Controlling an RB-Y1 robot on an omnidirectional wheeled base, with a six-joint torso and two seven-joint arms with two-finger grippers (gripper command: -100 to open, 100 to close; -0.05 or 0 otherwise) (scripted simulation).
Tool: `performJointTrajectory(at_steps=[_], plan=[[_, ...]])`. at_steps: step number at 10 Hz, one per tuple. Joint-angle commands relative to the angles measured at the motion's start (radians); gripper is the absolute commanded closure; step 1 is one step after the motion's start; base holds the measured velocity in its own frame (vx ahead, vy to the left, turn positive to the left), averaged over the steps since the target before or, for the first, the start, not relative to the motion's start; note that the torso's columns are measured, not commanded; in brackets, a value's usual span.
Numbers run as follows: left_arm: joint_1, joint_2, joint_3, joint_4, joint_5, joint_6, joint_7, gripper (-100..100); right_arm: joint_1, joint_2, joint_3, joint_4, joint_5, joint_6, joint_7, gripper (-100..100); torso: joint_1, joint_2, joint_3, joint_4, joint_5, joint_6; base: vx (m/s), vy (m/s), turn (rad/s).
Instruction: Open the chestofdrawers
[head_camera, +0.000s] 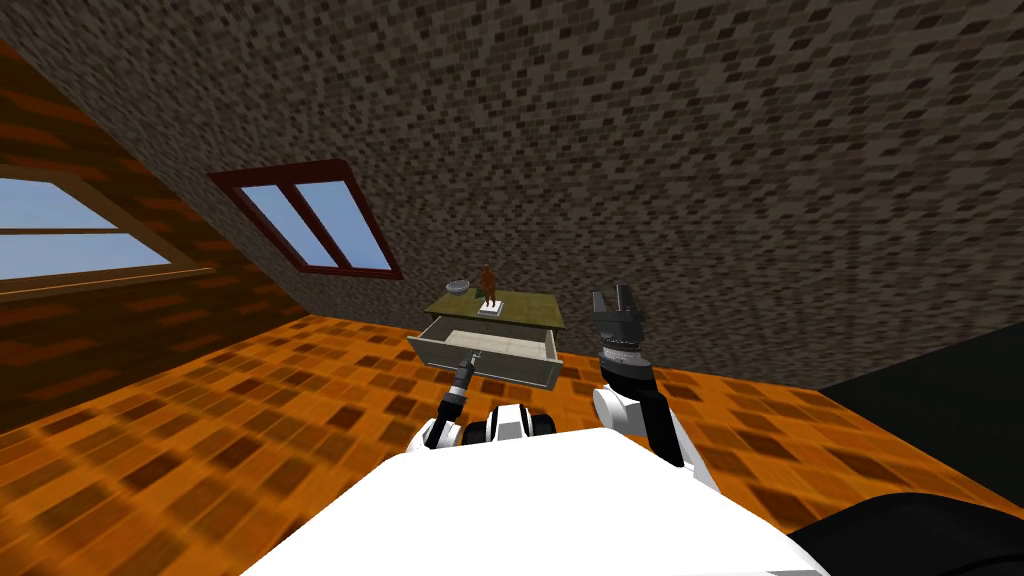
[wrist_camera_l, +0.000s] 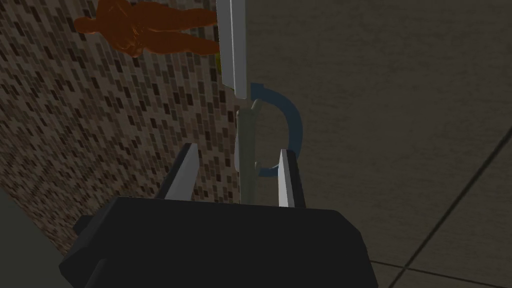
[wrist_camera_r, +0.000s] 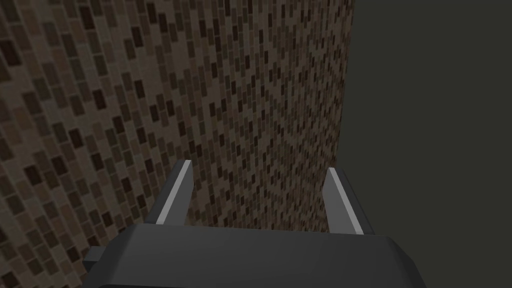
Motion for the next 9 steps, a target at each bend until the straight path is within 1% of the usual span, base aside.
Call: performJointTrajectory(at_steps=[1, 4, 7, 8, 9], plan=[[-0.035, 0.007, 0.007, -0.019, 0.003, 0.054, 0.012, -100, 0.0, 0.0, 0.0, 0.0, 0.0, 0.0, 0.0, 0, 0.003, -0.011, -0.005, -0.005, 0.002, 0.0, -0.05, -0.002, -0.01], [-0.09, 0.011, 0.018, -0.039, 0.006, 0.126, 0.025, -100, 0.0, 0.0, 0.0, 0.0, 0.0, 0.0, 0.0, 0, 0.005, -0.006, -0.003, -0.004, 0.002, -0.001, -0.065, 0.005, 0.001], [-0.146, 0.014, 0.029, -0.059, 0.01, 0.198, 0.038, -100, 0.0, 0.0, 0.0, 0.0, 0.0, 0.0, 0.0, 0, 0.004, -0.001, -0.001, -0.002, 0.002, -0.002, -0.102, 0.015, -0.001], [-0.146, 0.014, 0.029, -0.059, 0.01, 0.198, 0.038, -100, 0.0, 0.0, 0.0, 0.0, 0.0, 0.0, 0.0, 0, 0.004, 0.0, 0.0, 0.001, 0.0, -0.002, -0.067, 0.004, -0.004], [-0.164, 0.016, 0.033, -0.065, 0.011, 0.223, 0.043, -100, 0.0, 0.0, 0.0, 0.0, 0.0, 0.0, 0.0, 0, 0.002, 0.0, 0.0, 0.001, 0.0, -0.002, -0.057, -0.008, 0.008]])
